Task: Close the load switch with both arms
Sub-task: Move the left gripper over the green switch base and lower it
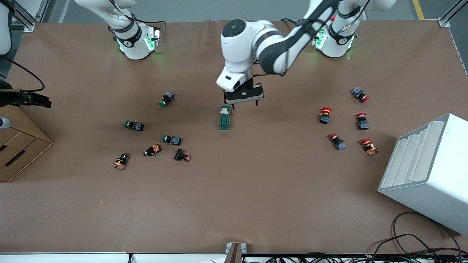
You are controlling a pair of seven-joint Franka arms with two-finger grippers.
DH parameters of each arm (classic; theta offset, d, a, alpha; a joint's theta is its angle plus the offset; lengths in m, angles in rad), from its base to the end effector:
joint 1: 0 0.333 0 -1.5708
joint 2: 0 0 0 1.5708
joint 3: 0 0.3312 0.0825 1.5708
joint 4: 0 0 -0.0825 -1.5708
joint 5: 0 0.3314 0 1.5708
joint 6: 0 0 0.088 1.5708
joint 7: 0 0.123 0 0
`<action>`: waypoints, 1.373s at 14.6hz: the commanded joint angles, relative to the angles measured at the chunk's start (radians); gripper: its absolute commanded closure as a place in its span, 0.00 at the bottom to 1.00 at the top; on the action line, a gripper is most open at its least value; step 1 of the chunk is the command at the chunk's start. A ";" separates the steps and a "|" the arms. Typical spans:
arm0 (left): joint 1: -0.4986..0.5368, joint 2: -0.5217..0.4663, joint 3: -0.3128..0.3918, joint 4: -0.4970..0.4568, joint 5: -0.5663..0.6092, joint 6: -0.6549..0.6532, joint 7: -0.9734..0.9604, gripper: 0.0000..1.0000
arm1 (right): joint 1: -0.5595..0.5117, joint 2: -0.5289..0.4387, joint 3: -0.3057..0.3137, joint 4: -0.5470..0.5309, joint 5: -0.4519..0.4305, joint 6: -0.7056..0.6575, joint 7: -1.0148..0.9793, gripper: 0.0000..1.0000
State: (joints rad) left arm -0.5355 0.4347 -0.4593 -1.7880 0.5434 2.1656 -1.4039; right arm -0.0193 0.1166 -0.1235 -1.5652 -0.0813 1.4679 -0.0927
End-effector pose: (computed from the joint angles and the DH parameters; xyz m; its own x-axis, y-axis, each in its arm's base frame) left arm 0.3795 -0.4817 0.3604 0.9607 0.1248 0.2480 0.1461 -0.9868 -0.0695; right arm 0.5124 -0.0807 0.5598 0.9741 -0.0576 -0.2188 -0.0420 -0.9963 0.0751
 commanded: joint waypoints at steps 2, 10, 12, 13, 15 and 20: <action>-0.064 0.096 0.004 0.012 0.154 0.081 -0.208 0.00 | -0.013 0.052 0.008 0.031 -0.038 0.038 0.042 0.00; -0.182 0.173 0.002 -0.034 0.491 0.138 -0.461 0.01 | 0.048 0.097 0.015 0.033 0.119 0.058 0.509 0.00; -0.190 0.209 0.001 -0.068 0.668 0.140 -0.588 0.01 | 0.111 0.110 0.016 0.031 0.123 0.063 0.682 0.00; -0.189 0.228 0.001 -0.097 0.805 0.140 -0.678 0.01 | 0.163 0.120 0.016 0.031 0.123 0.066 0.829 0.00; -0.190 0.258 0.002 -0.116 0.987 0.140 -0.835 0.01 | 0.241 0.138 0.016 0.031 0.124 0.080 1.050 0.00; -0.225 0.300 0.004 -0.120 1.176 0.071 -0.955 0.01 | 0.407 0.169 0.018 -0.039 0.182 0.220 1.482 0.00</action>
State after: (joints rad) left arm -0.7353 0.7435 -0.4586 -1.9077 1.6810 2.2738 -2.3283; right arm 0.3471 0.2864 -0.0965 -1.5486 0.0565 1.6150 1.2563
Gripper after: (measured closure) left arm 0.009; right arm 0.000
